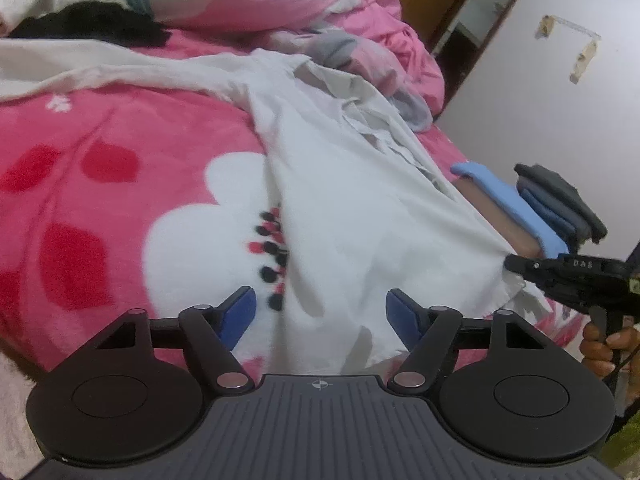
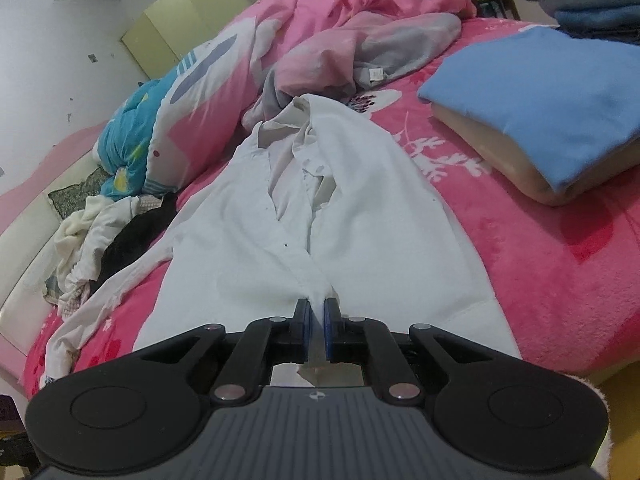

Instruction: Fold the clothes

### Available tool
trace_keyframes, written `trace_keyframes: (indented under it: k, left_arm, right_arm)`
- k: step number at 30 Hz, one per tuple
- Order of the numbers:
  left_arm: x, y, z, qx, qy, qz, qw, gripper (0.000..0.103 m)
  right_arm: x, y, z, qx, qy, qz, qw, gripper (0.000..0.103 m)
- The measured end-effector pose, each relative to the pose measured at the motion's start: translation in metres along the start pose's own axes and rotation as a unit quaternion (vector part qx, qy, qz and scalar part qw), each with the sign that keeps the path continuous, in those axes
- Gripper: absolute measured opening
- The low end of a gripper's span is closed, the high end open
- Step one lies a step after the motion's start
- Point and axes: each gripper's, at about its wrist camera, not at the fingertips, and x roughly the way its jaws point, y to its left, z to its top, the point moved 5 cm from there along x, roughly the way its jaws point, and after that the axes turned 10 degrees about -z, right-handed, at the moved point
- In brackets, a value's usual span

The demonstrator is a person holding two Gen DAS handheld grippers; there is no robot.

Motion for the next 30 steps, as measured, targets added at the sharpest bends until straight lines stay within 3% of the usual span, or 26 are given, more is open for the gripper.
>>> trace_keyframes:
  k: [6, 9, 10, 11, 17, 21, 25, 30]
  left_arm:
    - [0.015, -0.009, -0.005, 0.044, 0.025, 0.049, 0.9975, 0.061]
    - [0.013, -0.004, -0.003, 0.035, 0.024, 0.071, 0.9966, 0.031]
    - [0.011, -0.001, -0.002, 0.016, 0.024, 0.065, 0.9975, 0.011]
    - [0.008, 0.003, -0.001, -0.010, 0.025, 0.049, 0.9984, 0.000]
    - [-0.036, -0.001, 0.008, -0.123, 0.002, -0.047, 0.9913, 0.000]
    - [-0.022, 0.017, -0.018, -0.159, 0.040, -0.035, 0.9859, 0.000]
    - [-0.026, 0.019, -0.022, -0.165, 0.029, -0.046, 0.9849, 0.000]
    - [-0.029, 0.025, -0.025, -0.163, 0.035, -0.032, 0.9855, 0.000]
  right_arm:
    - [-0.001, 0.002, -0.002, -0.002, 0.001, 0.011, 1.000, 0.007]
    - [0.002, 0.002, -0.004, 0.001, 0.005, 0.015, 1.000, 0.007]
    - [0.002, 0.003, -0.004, 0.003, 0.007, 0.019, 1.000, 0.007]
    - [0.002, 0.004, -0.003, 0.004, 0.008, 0.024, 1.000, 0.007]
    - [-0.018, 0.018, 0.005, 0.002, -0.003, 0.047, 0.999, 0.007]
    - [-0.013, 0.009, -0.002, 0.007, 0.018, 0.024, 1.000, 0.007]
    - [-0.009, 0.004, -0.010, 0.013, 0.034, 0.017, 0.999, 0.007]
    - [-0.008, 0.008, -0.013, 0.001, 0.039, 0.016, 0.999, 0.007]
